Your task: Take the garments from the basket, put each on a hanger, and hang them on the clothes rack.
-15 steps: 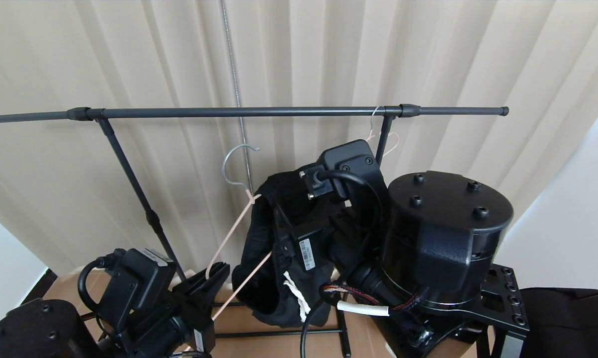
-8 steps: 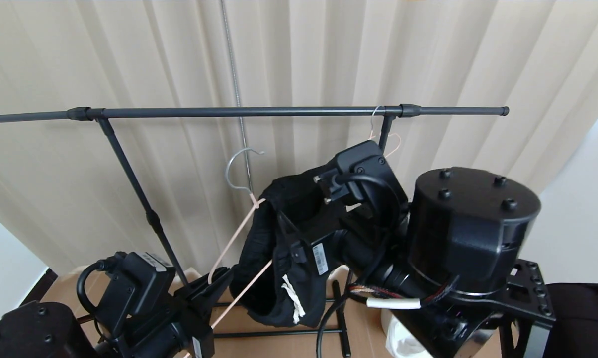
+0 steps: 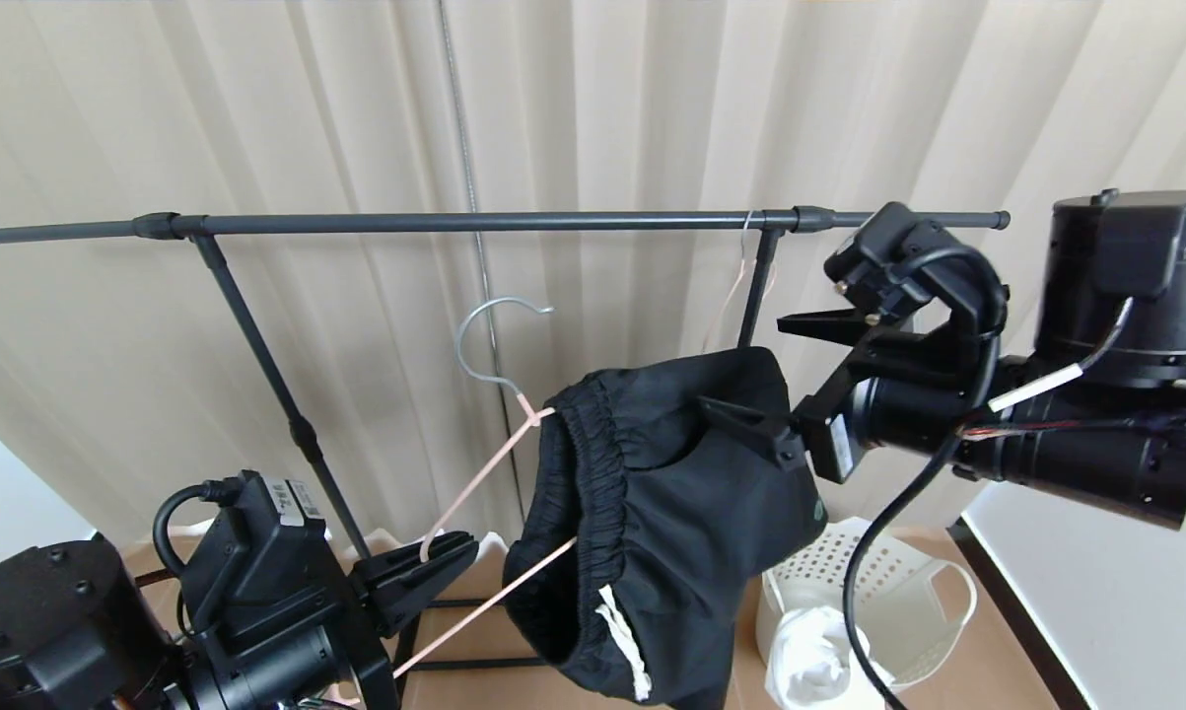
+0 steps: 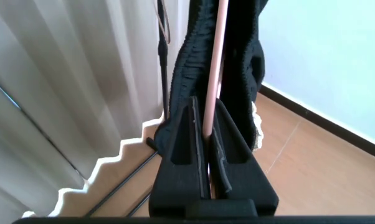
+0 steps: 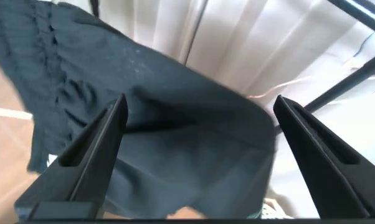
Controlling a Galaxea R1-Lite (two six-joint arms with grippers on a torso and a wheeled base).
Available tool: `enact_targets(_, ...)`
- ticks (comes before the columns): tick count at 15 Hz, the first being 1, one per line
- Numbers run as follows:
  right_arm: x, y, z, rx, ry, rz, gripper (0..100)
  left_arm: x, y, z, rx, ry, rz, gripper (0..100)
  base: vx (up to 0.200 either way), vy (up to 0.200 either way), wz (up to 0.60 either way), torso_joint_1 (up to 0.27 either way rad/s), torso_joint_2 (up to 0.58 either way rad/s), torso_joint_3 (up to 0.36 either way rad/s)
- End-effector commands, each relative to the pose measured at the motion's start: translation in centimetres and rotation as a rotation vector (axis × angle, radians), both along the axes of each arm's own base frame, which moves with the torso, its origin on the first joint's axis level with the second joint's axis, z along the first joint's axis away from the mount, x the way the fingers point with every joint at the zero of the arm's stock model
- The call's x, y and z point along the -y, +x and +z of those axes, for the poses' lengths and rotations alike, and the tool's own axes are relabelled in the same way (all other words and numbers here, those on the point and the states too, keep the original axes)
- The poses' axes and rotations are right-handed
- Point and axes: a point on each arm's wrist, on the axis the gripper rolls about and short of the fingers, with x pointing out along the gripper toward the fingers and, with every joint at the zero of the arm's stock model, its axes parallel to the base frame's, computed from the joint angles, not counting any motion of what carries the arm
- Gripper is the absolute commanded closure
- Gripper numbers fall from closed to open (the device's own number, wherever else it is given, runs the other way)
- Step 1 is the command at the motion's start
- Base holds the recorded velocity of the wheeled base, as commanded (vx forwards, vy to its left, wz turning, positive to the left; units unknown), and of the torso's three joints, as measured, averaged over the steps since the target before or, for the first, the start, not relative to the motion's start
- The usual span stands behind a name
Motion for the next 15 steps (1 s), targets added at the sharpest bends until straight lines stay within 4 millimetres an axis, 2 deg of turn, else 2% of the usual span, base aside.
enact_targets(1, 2.8, 0.2, 2.8, -0.008, -0.016, 0.076, 0, 0.2, 0.6, -0.4, -0.016, 0.007, -0.034, 100, 0.000, 0.000, 0.00, 0.000, 0.00, 0.000)
enact_targets(3, 3.6, -0.1, 3.1, -0.078, -0.066, 0.189, 0, 0.3, 0.8, -0.5, -0.002, 0.021, -0.051, 100, 0.000, 0.000, 0.00, 0.000, 0.00, 0.000)
enact_targets(5, 4.6, -0.1, 3.0, -0.157, -0.136, 0.360, 0, 0.5, 0.6, -0.9, 0.003, 0.043, -0.139, 100, 0.000, 0.000, 0.00, 0.000, 0.00, 0.000)
enact_targets(8, 4.9, 0.8, 2.2, -0.206, -0.252, 0.508, 0, 1.2, 0.4, -1.4, 0.020, 0.081, -0.209, 100, 0.000, 0.000, 0.00, 0.000, 0.00, 0.000)
enact_targets(9, 4.9, 0.9, 2.0, -0.212, -0.272, 0.535, 0, 1.3, 0.3, -1.4, 0.027, 0.087, -0.219, 100, 0.000, 0.000, 0.00, 0.000, 0.00, 0.000)
enact_targets(11, 4.7, 0.9, 1.9, -0.247, -0.342, 0.701, 0, 2.5, -0.2, -2.1, 0.028, 0.120, -0.284, 100, 0.000, 0.000, 0.00, 0.000, 0.00, 0.000)
enact_targets(15, 3.9, 2.2, 0.9, -0.318, -0.343, 0.786, 0, 3.9, -0.9, -2.7, 0.023, 0.139, -0.359, 100, 0.000, 0.000, 0.00, 0.000, 0.00, 0.000)
